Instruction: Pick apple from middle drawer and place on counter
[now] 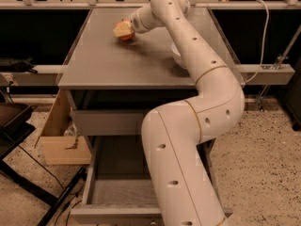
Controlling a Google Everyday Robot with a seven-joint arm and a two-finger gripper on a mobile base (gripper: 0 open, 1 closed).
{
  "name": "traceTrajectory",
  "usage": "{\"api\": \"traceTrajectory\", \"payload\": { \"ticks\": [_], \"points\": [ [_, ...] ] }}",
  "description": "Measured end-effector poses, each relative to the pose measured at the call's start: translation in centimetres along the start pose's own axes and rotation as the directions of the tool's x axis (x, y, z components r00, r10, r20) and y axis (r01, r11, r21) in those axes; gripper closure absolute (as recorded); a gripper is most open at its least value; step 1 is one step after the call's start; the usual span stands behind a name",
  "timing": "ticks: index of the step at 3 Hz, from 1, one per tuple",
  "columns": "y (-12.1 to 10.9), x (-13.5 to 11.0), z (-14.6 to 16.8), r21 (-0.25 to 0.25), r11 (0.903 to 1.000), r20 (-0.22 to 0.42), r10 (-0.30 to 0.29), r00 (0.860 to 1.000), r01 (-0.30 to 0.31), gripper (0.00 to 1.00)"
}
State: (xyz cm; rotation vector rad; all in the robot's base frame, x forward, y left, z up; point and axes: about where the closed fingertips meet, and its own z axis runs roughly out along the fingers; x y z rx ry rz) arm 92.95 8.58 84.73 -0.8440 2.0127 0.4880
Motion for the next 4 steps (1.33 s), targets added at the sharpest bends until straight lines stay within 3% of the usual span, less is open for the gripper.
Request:
{"api": "traceTrajectory", "payload": {
  "ticks": [1,2,3,4],
  "points": [
    [0.0,0.0,0.0,0.000,1.0000,0.000,0.000,1.000,0.000,0.08],
    [0.0,0.0,0.0,0.000,1.0000,0.000,0.000,1.000,0.000,0.00],
    [0.0,0.0,0.0,0.000,1.0000,0.000,0.000,1.000,0.000,0.00],
    [1.2,-3.1,-3.4,-0.051,0.9967,0.075,-0.060,0.995,0.064,0.00]
  ]
}}
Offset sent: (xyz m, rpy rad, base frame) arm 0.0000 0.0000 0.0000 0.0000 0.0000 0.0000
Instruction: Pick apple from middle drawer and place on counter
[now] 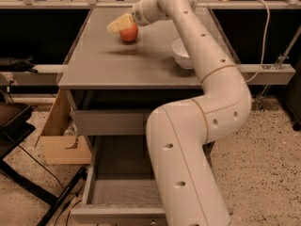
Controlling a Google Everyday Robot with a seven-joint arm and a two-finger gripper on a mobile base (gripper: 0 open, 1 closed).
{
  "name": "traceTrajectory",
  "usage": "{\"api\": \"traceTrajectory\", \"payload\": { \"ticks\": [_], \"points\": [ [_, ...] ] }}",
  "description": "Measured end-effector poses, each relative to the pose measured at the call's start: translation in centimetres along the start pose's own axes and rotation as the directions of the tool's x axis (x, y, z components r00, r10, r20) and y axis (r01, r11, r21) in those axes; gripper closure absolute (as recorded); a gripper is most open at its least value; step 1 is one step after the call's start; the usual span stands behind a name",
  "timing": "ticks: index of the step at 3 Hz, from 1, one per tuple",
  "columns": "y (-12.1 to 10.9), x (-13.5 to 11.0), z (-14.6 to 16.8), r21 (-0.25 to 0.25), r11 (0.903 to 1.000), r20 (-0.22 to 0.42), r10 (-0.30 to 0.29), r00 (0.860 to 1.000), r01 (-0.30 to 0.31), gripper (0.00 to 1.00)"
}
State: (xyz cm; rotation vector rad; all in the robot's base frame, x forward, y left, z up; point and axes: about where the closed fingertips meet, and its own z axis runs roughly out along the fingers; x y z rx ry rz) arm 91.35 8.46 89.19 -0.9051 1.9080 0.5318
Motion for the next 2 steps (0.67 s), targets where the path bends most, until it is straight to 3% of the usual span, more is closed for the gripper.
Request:
{"api": "traceTrajectory", "payload": {
  "ticks": [1,2],
  "points": [
    [1.5,-3.3,-4.8,-0.052,0.9963,0.050,-0.066,0.997,0.069,0.00],
    [1.7,-4.7,-11.3,-0.040,0.9923,0.008,-0.117,0.993,0.117,0.00]
  ]
}}
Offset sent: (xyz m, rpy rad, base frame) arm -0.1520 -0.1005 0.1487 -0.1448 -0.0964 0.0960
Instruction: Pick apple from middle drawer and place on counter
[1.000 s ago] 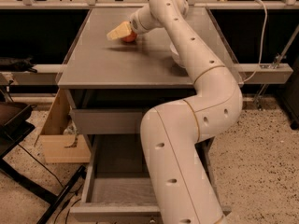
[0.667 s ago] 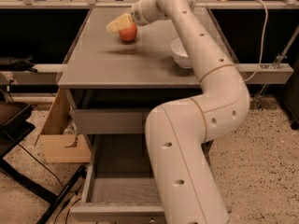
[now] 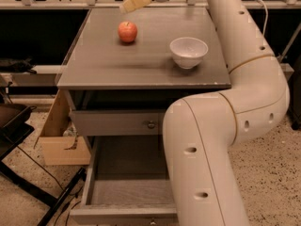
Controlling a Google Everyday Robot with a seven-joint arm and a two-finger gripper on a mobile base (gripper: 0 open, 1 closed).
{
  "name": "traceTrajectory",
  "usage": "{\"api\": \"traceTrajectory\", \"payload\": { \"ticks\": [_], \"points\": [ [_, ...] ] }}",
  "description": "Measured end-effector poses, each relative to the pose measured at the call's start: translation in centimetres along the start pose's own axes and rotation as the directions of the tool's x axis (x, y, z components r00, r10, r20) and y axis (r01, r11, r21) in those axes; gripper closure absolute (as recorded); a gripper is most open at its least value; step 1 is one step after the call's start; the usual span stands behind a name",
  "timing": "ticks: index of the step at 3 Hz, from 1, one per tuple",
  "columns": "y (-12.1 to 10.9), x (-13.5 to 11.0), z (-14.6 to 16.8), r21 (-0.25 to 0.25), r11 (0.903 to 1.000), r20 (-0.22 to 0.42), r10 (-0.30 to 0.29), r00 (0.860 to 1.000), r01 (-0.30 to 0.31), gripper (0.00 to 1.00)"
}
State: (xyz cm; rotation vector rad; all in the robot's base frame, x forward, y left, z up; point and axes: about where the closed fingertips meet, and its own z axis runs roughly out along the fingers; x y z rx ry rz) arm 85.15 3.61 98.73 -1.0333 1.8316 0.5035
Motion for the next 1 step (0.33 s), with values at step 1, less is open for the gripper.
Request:
{"api": "traceTrajectory", "payload": {
  "ticks": [1],
  "points": [
    [-0.80,-1.18,-8.44,0.095,0.9951,-0.082,-0.016,0.996,0.024,0.00]
  ]
}}
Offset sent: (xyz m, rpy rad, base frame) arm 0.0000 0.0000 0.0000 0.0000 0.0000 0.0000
